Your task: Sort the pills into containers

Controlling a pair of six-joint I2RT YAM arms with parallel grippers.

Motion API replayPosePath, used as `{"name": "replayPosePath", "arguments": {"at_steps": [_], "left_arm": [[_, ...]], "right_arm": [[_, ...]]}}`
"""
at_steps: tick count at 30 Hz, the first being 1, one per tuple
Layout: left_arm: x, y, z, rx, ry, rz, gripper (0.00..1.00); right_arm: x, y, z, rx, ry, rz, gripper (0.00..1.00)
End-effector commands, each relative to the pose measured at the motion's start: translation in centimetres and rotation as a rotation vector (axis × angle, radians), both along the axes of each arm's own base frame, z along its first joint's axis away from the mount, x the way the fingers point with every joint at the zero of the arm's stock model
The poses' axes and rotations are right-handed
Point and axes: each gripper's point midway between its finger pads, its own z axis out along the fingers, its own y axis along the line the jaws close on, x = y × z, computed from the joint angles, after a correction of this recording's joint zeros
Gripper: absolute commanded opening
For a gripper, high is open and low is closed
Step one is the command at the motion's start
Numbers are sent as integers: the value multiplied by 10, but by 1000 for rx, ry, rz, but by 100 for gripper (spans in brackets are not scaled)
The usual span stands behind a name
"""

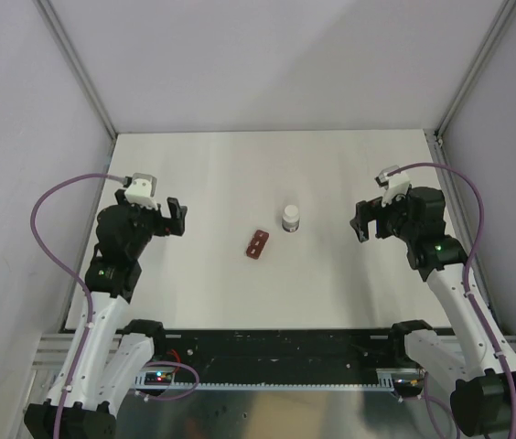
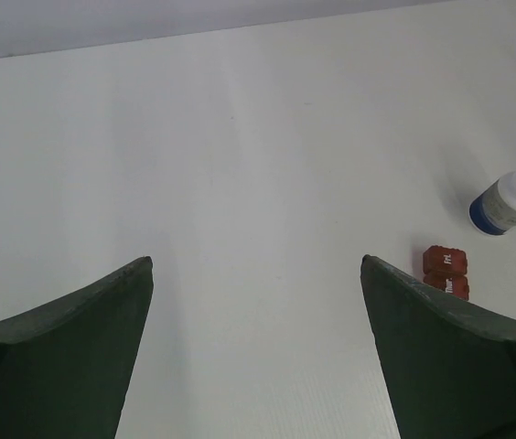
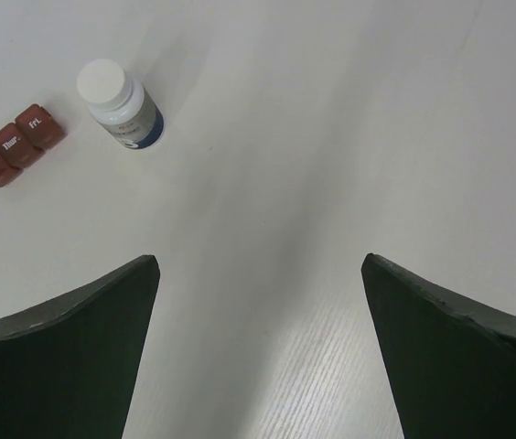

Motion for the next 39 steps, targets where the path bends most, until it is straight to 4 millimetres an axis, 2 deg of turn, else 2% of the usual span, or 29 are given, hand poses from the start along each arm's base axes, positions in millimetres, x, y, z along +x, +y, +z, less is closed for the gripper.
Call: {"name": "replayPosePath", "arguments": {"at_steps": [1, 13, 17, 21, 29, 33, 36, 39], "left_arm": [[1, 8, 18, 6, -45, 46, 98], [-1, -3, 14, 2, -13, -25, 98], [1, -5, 7, 6, 20, -36, 98], [3, -9, -2, 2, 52, -60, 98], [5, -18, -18, -1, 104, -106, 98], [6, -26, -26, 5, 129, -143, 98], [10, -36, -37, 27, 167, -169, 98], [13, -56, -51, 60, 217, -220, 98]], "right_arm": [[2, 1, 19, 6, -54, 16, 100], [4, -5, 18, 22, -43, -9, 100], [11, 2, 16, -20, -45, -10, 100], [15, 26, 10, -88, -40, 58, 100], [19, 93, -9, -202, -12, 259, 100], [20, 121, -18, -224, -1, 334, 100], [20, 129, -26, -224, 21, 353, 97], [21, 127, -33, -225, 49, 345, 95]]}}
